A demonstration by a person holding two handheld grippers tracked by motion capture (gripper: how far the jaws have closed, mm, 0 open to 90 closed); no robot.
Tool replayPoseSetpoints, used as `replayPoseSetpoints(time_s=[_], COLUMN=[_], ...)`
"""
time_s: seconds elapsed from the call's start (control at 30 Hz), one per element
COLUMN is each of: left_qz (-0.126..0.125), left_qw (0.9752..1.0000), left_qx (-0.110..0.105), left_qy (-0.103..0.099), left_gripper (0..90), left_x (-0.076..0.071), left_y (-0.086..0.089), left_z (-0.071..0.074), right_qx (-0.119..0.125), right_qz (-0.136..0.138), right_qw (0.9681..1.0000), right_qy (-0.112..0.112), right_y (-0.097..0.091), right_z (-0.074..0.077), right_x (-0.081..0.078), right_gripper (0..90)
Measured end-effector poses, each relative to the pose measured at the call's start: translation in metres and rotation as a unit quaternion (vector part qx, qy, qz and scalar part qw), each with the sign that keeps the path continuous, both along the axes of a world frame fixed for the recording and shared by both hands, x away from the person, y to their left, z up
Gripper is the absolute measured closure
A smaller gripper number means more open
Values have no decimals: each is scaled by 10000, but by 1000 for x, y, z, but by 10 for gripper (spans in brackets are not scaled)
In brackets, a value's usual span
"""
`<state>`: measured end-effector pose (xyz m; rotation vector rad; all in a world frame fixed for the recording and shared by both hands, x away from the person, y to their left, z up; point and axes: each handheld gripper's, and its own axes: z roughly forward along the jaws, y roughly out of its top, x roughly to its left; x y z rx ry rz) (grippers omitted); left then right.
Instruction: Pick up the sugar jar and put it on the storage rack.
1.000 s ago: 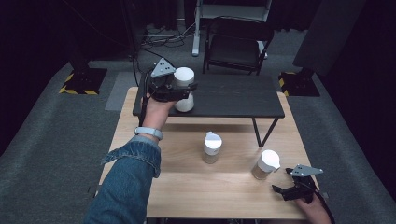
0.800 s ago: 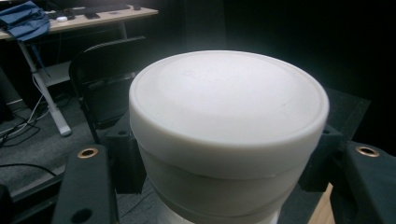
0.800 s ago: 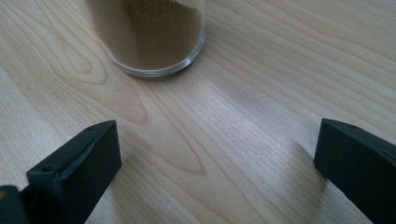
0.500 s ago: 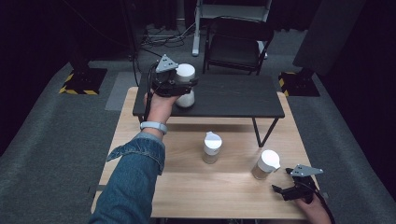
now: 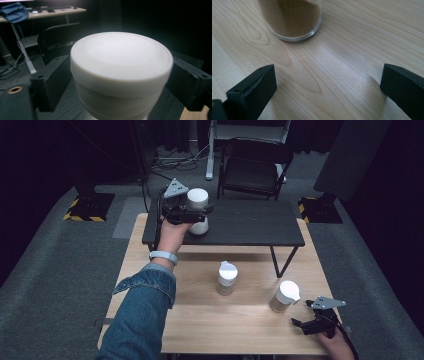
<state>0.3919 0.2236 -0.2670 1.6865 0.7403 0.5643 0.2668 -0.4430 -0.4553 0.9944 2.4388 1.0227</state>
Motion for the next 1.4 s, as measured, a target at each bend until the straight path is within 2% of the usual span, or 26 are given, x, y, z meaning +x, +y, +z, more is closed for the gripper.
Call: replayPoseSetpoints(time_s=[0.1, 0.2, 0.23, 0.27, 0.37, 0.47, 0.67, 0.93, 1.17, 1.3, 1.4], left_qz=[-60, -25, -33, -33, -74, -78, -127, -229, -312, -304, -216], left_qw=[9999, 9999, 9999, 9999, 9996, 9995, 9996, 9992, 9987, 9988, 9989], left_qx=[-111, -113, -86, -86, 110, 119, 51, 71, 267, 256, 337], left_qy=[13, -41, -143, -143, -264, -299, -231, -318, -297, -284, -252], left_gripper=[52, 39, 41, 42, 43, 43, 48, 62, 63, 63, 67], left_x=[-3, -11, -17, -17, -25, -29, -40, -59, -77, -89, -99], left_y=[7, 10, 14, 14, 21, 25, 36, 48, 54, 58, 60], left_z=[-2, -5, -8, -8, -11, -14, -23, -30, -32, -39, -44], right_qx=[0, 1, 0, 0, 3, 4, 2, 0, -3, -3, -2], right_qz=[0, -3, -5, -5, -5, -7, -1, -2, 66, 89, 80], right_qw=[10000, 10000, 10000, 10000, 10000, 10000, 10000, 10000, 10000, 10000, 10000], right_qy=[1, 1, 3, 3, 4, 6, 7, 10, 3, 1, 1], right_y=[0, 0, 0, 0, 0, 0, 0, 0, 0, 0, 0], right_z=[0, 0, 0, 0, 0, 0, 0, 0, 0, 0, 0], right_x=[0, 0, -1, -1, -1, -1, -1, -1, 0, 0, -1], right_gripper=[5, 5, 5, 5, 5, 5, 4, 4, 4, 4, 4])
